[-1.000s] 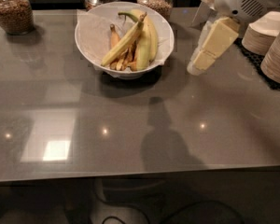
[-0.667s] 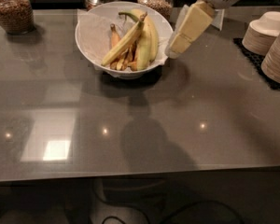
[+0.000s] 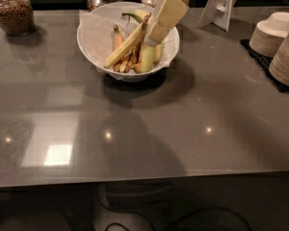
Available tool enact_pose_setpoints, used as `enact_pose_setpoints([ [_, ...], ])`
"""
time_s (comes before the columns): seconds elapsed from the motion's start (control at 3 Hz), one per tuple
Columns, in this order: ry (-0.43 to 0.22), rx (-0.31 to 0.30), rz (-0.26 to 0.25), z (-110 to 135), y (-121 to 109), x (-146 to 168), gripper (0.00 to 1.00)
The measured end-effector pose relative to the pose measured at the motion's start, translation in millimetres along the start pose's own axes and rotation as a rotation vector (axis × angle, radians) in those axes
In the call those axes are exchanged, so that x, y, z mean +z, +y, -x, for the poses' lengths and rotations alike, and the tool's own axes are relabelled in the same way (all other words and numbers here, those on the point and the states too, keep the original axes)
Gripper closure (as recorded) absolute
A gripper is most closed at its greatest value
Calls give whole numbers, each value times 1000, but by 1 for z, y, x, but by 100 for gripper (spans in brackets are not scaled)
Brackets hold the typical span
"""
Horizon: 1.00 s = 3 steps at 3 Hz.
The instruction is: Pick banana from white bowl
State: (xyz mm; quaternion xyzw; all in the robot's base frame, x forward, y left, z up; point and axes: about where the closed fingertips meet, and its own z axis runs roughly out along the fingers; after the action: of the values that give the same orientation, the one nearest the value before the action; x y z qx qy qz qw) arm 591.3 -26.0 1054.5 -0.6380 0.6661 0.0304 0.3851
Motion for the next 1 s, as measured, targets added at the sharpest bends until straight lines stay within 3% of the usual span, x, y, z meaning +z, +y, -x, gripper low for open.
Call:
enact_pose_setpoints([
  [0.67,-8,-60,-40,-7,-23,49,0],
  [1.0,-13,-48,-49,-15,-30,73,0],
])
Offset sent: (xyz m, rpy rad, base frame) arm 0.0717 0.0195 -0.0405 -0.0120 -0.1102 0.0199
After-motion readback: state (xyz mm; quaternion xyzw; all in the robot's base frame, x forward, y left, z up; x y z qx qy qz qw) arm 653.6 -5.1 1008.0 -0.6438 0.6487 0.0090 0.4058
